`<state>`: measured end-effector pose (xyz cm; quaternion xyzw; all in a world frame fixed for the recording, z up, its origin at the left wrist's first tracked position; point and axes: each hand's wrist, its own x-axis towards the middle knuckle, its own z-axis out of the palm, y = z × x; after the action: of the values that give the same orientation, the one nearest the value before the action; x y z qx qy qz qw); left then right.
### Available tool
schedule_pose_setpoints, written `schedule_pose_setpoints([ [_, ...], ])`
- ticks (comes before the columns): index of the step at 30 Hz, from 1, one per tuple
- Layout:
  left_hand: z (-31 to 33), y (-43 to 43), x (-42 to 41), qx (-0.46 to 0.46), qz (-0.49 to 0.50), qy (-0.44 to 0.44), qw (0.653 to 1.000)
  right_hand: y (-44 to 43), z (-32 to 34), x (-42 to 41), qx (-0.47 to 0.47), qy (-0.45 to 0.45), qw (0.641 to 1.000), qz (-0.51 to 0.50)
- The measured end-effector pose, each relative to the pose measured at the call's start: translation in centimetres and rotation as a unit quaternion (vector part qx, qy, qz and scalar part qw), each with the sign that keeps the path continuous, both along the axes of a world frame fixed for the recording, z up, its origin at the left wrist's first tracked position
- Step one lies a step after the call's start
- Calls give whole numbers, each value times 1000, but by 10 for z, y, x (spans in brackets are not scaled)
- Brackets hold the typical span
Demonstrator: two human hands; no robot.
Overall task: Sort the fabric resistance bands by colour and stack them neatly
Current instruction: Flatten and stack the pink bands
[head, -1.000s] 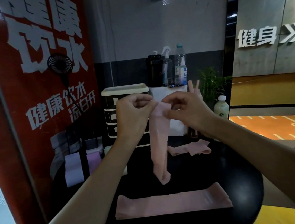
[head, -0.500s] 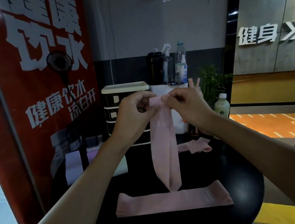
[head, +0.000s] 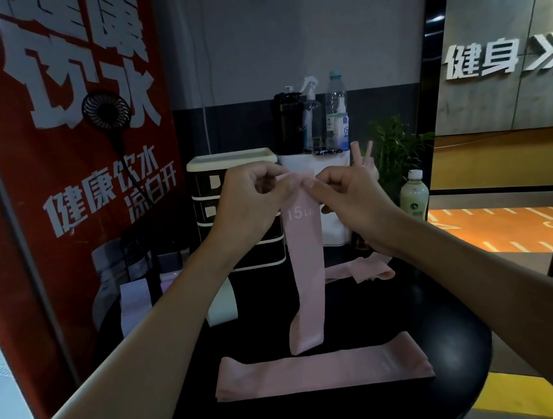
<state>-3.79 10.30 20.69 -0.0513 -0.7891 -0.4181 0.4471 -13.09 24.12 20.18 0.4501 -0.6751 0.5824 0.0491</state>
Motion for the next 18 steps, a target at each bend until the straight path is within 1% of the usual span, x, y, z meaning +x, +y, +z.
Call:
schedule_pose_setpoints([
  [4,5,4,1,5,3,10,1000,0,-2,-1,-4,-45,998,34],
  [8,8,4,1,-24,-3,-32,999,0,-5,1,2,-52,998,36],
  [10,10,3,-1,-26,2,-20,999,0,-5,3,0,-89,994,62],
  [14,13,3,-3,22,28,19,999,3,-9,7,13,-174,975,135],
  [18,14,-3,-4,58,51,49,996,6,-19,10,39,-202,965,161],
])
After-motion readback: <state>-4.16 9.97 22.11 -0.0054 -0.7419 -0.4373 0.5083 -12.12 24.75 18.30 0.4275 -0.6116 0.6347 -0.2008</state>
